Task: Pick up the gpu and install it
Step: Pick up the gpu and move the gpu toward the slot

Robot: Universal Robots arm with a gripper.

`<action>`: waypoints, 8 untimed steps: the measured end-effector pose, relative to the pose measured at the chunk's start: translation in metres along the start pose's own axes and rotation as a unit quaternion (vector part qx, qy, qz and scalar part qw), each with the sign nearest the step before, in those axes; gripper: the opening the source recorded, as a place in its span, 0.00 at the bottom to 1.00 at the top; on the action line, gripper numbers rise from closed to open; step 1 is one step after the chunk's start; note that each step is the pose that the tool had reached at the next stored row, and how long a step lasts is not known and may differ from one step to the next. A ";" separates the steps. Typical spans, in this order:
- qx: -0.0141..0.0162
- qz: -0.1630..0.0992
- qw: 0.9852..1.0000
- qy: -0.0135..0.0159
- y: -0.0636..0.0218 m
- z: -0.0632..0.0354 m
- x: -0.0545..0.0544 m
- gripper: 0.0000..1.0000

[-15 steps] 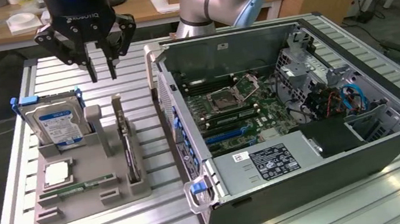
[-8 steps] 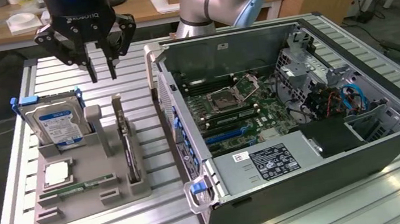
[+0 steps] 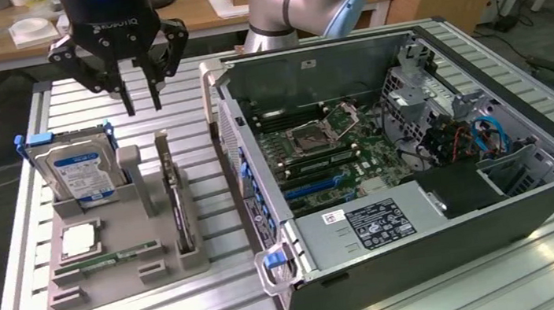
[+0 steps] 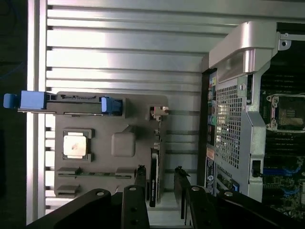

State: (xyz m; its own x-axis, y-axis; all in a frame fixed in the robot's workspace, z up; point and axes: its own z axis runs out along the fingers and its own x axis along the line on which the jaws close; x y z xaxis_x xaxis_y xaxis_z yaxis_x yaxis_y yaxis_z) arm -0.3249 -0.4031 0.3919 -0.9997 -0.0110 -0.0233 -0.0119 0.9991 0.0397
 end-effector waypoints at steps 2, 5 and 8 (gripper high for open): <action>0.001 -0.001 1.000 0.000 -0.0007 0.0001 0.000 0.37; 0.001 -0.001 1.000 0.000 -0.0028 0.0000 0.000 0.37; 0.002 -0.001 1.000 0.000 -0.0055 -0.0001 0.000 0.37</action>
State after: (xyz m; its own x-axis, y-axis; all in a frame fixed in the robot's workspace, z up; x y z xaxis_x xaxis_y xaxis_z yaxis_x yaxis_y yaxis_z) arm -0.3249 -0.4086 0.3917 -0.9997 -0.0123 -0.0233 -0.0131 0.9993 0.0356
